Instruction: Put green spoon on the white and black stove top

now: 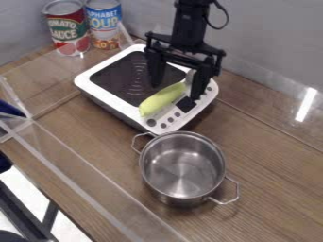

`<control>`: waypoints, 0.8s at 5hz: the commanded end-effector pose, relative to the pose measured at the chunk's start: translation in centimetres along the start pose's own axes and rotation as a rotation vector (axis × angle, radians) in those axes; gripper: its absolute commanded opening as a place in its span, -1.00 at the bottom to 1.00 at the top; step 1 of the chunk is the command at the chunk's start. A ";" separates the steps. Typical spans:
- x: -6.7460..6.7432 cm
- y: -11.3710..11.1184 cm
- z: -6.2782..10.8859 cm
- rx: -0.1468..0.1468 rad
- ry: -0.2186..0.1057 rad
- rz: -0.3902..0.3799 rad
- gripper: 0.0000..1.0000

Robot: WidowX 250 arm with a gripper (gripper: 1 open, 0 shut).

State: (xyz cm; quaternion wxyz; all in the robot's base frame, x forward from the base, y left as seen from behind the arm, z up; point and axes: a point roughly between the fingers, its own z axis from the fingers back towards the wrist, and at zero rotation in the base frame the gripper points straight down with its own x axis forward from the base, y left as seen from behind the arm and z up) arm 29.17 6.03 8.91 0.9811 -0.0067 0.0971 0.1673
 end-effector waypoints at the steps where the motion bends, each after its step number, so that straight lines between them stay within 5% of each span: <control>1: -0.5 0.4 2.6 -0.035 -0.071 0.066 1.00; 4: 0.6 1.5 1.9 -0.130 -0.074 0.223 1.00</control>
